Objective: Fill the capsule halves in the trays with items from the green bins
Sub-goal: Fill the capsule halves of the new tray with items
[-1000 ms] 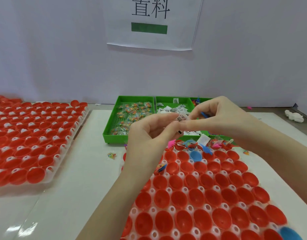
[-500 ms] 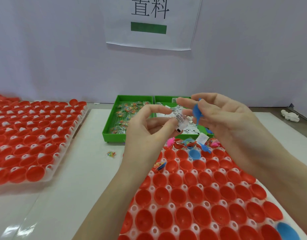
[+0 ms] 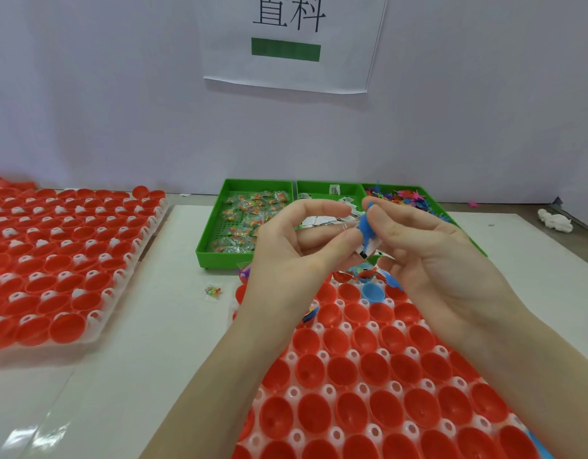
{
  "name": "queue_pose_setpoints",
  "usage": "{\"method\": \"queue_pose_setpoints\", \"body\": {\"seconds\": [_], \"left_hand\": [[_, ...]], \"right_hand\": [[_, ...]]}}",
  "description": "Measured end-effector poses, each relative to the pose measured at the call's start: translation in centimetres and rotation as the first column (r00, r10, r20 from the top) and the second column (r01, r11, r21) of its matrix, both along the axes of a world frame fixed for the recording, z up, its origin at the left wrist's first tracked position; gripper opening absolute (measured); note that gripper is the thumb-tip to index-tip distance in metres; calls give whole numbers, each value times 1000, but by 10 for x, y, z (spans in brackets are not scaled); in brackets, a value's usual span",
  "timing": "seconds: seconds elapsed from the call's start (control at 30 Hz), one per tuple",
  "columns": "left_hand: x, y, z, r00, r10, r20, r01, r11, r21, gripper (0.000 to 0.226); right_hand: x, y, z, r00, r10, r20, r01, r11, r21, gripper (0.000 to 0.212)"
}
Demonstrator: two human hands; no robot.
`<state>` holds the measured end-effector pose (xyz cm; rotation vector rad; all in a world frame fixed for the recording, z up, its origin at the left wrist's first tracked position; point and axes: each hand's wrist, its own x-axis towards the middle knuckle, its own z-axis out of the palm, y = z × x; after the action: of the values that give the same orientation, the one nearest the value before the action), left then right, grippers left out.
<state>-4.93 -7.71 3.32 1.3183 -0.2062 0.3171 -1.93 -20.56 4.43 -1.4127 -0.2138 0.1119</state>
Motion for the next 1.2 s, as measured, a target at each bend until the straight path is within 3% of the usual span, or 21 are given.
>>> {"method": "queue_pose_setpoints", "body": {"seconds": [0.1,0.3,0.4,0.53,0.63,0.8,0.87,0.97,1.13,1.2], "left_hand": [[2,1,-5,998,52,36,-56,991,120,27],[16,6,-24,985,173,-13,-156,915,371,33],[22,8,-35,964,264,-37,-184,760,623,27],[26,20,-43,944,328,-32,-109,402,909,42],[29,27,-46,956,275,-106,12,323,946,36],[32,25,-52,975,196,-109,59,246,968,20],[34,25,-55,980,180,-91,49,224,973,18],[35,23,-59,987,146,-75,49,175,983,21],[36,21,-61,991,108,-76,63,124,990,29],[36,22,-61,992,103,-66,55,109,992,29]], "right_hand": [[4,0,-4,992,-59,114,72,992,-107,24],[21,4,-14,975,51,218,42,915,-401,12],[28,7,-28,983,50,179,39,884,-465,11],[33,6,-54,985,56,164,49,818,-573,4],[32,5,-64,979,62,196,73,789,-611,6],[30,4,-71,969,115,221,76,709,-701,32],[30,4,-74,953,167,253,76,676,-733,28],[30,2,-74,914,236,330,160,537,-828,7],[25,3,-67,898,304,317,157,450,-879,15],[26,-3,-61,895,330,301,128,457,-880,21]]}}
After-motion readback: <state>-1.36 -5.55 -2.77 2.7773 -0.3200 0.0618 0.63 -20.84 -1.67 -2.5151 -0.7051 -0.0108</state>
